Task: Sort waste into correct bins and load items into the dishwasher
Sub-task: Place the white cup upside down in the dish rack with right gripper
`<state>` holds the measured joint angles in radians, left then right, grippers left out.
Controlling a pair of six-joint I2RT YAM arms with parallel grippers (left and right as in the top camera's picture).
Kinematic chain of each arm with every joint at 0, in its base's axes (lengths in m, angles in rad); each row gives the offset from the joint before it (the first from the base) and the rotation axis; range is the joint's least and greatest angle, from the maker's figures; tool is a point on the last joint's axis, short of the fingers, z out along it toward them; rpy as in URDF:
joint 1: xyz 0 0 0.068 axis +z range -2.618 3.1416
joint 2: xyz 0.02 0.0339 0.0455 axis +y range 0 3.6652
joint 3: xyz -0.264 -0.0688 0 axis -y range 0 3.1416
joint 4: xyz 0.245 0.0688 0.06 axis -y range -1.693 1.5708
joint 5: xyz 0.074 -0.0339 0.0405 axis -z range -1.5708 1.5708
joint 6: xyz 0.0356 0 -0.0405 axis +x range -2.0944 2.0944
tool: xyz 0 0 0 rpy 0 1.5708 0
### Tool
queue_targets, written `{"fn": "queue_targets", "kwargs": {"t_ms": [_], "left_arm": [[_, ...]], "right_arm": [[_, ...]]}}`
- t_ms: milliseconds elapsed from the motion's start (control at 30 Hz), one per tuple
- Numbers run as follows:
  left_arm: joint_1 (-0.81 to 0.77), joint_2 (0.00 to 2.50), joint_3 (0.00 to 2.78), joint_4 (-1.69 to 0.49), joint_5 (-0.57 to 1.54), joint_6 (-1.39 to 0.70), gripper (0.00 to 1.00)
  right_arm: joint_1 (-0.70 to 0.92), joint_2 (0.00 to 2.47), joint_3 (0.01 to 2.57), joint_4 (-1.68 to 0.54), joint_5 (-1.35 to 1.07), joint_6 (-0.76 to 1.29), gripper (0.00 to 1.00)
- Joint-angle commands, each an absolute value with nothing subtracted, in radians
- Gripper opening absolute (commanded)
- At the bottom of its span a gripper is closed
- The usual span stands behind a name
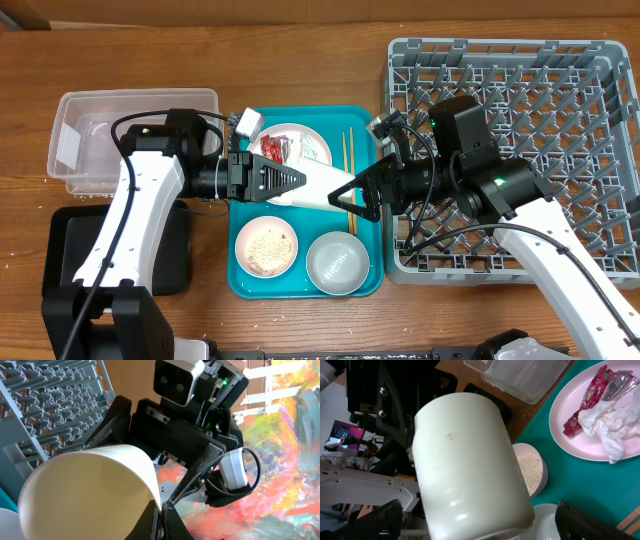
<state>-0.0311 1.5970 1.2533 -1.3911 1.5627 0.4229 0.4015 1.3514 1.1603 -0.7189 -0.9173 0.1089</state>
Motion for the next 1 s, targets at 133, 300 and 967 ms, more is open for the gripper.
{"fn": "queue_targets", "kwargs": {"t_ms": [133, 300, 967], "left_arm": [[-0.033, 1.585, 1.268, -1.383, 1.582, 0.450, 0.04], [-0.033, 1.585, 1.268, -1.383, 1.582, 0.450, 0.04], [-0.012, 1.585, 1.268, -1.387, 1.362, 0.411, 1.00]], "right_arm": [[0.469, 1.370, 1.185, -0.663, -1.042, 0.100, 0.79], [0.471, 1.370, 1.185, -0.662, -1.018, 0.101, 0.67], [0.126, 1.300, 1.218, -1.198, -0.247, 0.319, 0.51]]}}
